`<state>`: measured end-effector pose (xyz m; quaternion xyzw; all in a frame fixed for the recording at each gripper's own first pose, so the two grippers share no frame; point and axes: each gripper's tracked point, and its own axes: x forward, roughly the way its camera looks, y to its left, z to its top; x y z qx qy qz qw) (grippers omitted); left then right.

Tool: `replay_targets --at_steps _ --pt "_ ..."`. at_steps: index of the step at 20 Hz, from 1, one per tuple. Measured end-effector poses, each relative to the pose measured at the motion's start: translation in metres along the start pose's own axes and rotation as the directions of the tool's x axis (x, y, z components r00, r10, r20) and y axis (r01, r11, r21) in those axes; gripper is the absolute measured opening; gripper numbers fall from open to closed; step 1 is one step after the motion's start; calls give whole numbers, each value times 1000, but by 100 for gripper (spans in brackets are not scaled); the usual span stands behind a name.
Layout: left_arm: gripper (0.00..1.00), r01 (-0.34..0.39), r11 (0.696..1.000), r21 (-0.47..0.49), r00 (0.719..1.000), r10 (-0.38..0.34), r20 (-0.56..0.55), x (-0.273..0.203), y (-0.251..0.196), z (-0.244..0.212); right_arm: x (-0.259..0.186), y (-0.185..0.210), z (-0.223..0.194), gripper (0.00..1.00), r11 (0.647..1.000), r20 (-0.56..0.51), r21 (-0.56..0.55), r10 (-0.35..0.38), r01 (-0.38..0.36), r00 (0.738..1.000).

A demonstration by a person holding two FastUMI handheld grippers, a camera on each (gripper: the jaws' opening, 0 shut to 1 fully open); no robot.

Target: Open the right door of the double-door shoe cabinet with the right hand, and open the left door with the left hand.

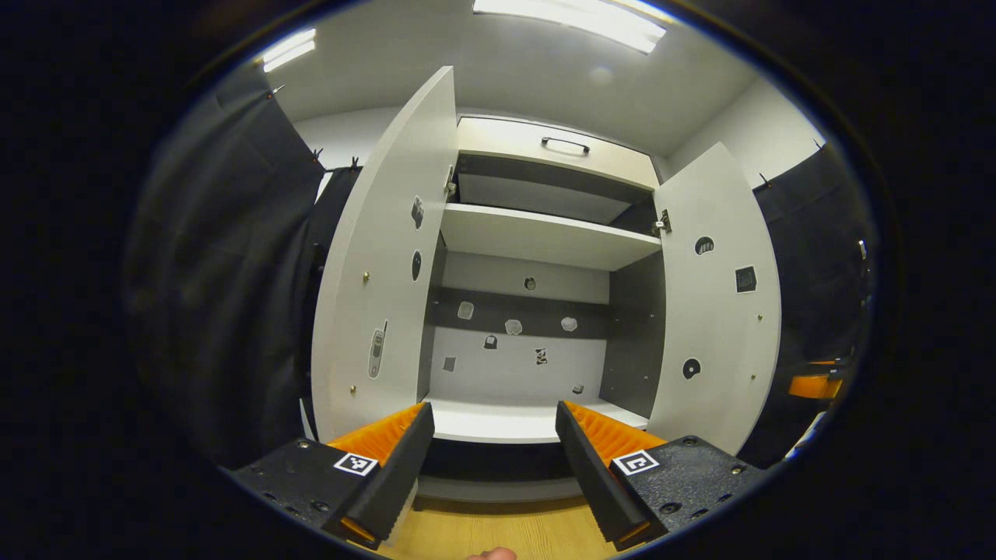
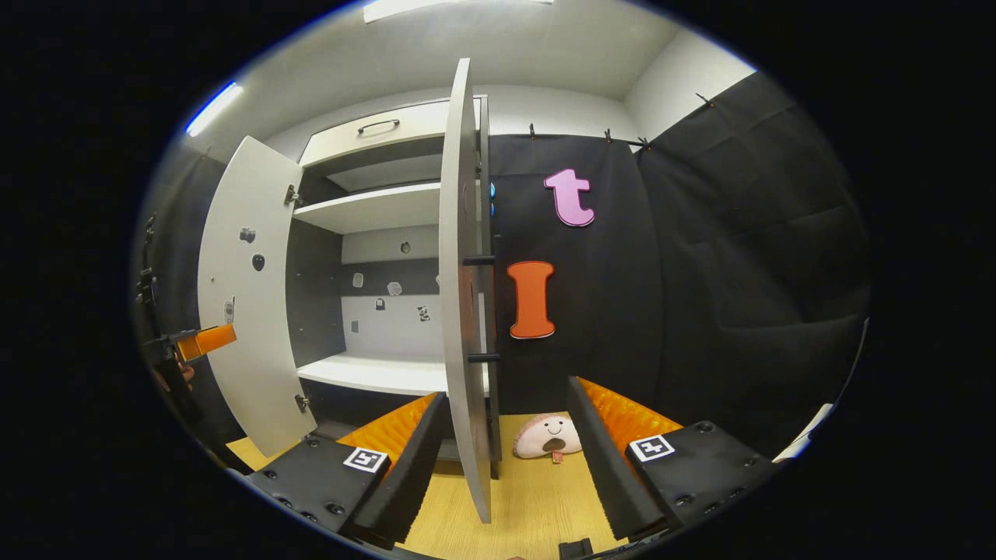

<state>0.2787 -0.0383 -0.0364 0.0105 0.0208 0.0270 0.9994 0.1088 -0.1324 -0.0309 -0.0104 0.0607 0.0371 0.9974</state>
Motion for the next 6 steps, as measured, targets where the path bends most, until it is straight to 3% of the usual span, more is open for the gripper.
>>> replay_targets --at_steps 6 --pt "94 -8 1000 13 1000 8 -2 -1 3 0 1 1 0 87 1000 -3 -3 -2 2 1000"
